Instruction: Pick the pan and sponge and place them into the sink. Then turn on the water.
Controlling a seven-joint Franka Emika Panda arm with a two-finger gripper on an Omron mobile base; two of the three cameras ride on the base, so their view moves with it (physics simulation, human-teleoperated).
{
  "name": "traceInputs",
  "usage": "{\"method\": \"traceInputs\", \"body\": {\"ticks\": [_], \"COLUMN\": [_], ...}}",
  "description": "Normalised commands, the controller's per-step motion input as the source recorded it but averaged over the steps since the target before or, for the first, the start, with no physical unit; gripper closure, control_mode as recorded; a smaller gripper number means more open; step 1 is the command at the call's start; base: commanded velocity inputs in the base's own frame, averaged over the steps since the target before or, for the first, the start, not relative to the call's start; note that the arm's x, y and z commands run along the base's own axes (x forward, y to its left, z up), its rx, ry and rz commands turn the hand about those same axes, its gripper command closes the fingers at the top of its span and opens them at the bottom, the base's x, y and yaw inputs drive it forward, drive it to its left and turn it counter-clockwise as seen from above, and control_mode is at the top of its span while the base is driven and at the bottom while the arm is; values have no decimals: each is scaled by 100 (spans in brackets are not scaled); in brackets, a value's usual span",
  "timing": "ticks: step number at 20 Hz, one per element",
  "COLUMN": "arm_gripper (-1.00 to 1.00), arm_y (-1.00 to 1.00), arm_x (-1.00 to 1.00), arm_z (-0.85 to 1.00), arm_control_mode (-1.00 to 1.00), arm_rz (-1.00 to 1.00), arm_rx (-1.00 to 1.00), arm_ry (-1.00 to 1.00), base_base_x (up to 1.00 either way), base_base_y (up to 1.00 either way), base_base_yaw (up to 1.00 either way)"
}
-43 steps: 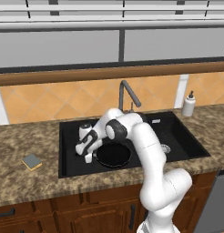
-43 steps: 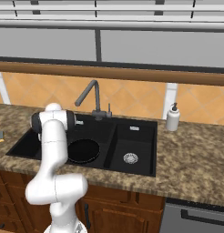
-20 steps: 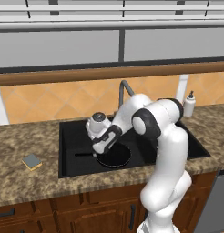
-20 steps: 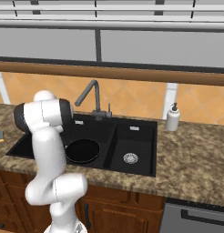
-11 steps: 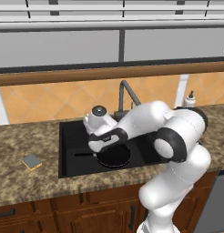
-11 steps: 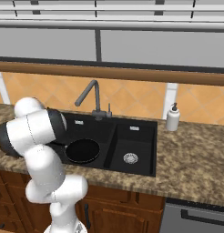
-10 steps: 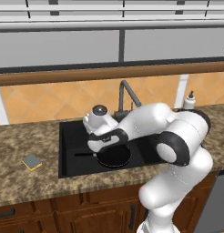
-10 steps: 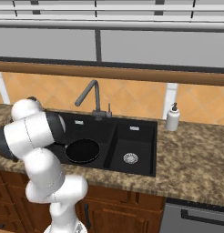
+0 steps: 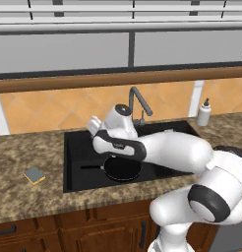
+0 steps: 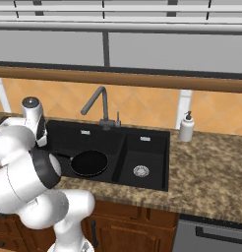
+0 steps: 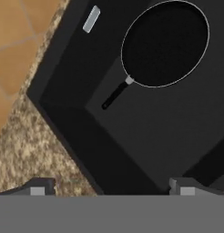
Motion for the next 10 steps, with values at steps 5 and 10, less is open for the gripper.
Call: {"method": "traceInputs", "body": {"ticks": [5,10], "arm_gripper": [-100,-100], "arm_y": [16,35], "arm_x": [-38,-45], "arm_z": [70,25], "arm_control_mode": [-100,-100], "arm_rz": [32,19], "arm_rx": [-3,-13], "arm_ry": [-8,-12], "base_base_x": [0,0], "base_base_y": [0,0], "base_base_yaw": [0,0]}}
